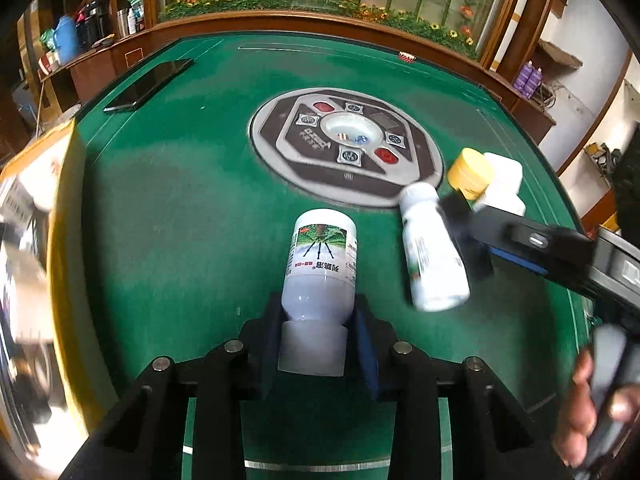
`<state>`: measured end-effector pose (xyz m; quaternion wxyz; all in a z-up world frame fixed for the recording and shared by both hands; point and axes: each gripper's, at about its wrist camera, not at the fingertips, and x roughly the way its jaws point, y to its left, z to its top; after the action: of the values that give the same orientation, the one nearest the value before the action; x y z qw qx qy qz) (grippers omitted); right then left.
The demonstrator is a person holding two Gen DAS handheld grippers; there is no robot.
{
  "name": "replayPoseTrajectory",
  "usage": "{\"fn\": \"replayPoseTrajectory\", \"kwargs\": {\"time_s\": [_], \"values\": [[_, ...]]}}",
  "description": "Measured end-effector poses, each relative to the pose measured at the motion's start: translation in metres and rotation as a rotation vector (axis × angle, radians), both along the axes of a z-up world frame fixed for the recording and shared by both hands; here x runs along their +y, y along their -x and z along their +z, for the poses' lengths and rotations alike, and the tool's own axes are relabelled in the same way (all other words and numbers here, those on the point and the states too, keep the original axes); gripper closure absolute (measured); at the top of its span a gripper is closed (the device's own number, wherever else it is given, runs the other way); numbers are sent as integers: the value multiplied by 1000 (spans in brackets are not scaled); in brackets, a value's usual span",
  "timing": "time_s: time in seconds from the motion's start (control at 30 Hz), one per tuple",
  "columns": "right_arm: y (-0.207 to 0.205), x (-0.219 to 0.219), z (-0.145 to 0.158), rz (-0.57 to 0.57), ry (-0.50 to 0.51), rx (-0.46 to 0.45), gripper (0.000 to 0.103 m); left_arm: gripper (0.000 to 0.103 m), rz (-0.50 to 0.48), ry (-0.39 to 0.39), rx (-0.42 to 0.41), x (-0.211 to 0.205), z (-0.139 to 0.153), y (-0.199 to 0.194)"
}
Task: Organize rigid objects
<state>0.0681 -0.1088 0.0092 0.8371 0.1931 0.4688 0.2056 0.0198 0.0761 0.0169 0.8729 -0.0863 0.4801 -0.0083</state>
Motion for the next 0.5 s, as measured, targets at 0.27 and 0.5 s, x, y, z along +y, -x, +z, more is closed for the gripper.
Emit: {"fn": "replayPoseTrajectory", "kwargs": {"time_s": [0.27, 0.5], "values": [[-7, 14, -12, 37, 20, -25, 40, 67, 7, 21, -21, 1, -1, 3], [6, 10, 9, 37, 17, -116, 40, 67, 28, 46, -38, 4, 2, 10]]}}
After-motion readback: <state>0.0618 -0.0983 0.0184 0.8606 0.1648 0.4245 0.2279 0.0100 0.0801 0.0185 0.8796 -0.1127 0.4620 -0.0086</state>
